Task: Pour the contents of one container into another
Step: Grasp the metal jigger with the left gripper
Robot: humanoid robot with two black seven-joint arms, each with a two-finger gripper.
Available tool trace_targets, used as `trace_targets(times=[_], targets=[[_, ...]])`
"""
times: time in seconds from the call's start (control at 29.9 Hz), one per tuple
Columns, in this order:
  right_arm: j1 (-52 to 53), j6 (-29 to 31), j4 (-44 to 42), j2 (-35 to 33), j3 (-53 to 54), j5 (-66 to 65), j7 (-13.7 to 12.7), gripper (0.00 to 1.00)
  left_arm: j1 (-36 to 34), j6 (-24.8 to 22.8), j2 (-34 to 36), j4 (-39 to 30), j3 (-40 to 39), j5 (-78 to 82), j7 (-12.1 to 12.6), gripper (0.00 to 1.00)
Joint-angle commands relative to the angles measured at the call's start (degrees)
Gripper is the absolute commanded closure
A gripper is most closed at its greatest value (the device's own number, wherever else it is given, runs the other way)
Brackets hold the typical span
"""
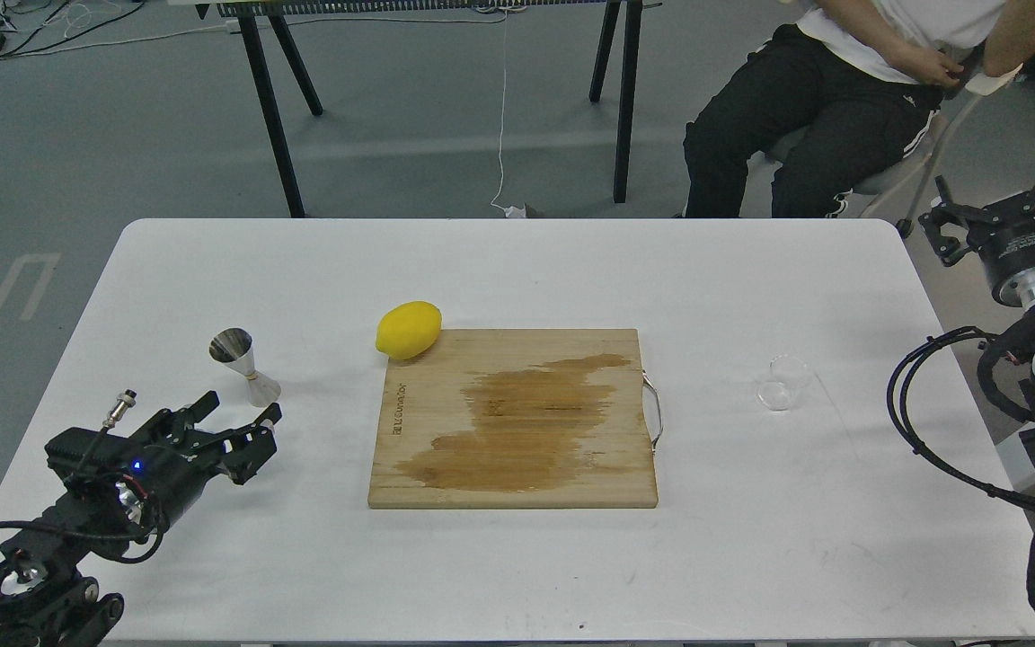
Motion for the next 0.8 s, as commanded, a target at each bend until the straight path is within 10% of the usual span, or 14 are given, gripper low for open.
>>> trace_targets(times=[0.0,0.4,0.77], targets=[[0.08,0.0,0.01,-0.01,-0.07,0.0,0.0,0.0,-3.37,0.0,-1.87,3.97,0.88,-0.09,0.07,0.12],[-0.01,0.0,-0.08,-0.45,0.37,0.0,0.0,0.0,-6.53,0.88,-6.09,10.31,1.68,-0.09,1.04,0.33],[-0.01,0.0,0.01,-0.44,0.46,0.0,0.0,0.0,-7.33,2.02,-7.15,12.07,1.76,-0.27,1.04,0.76]])
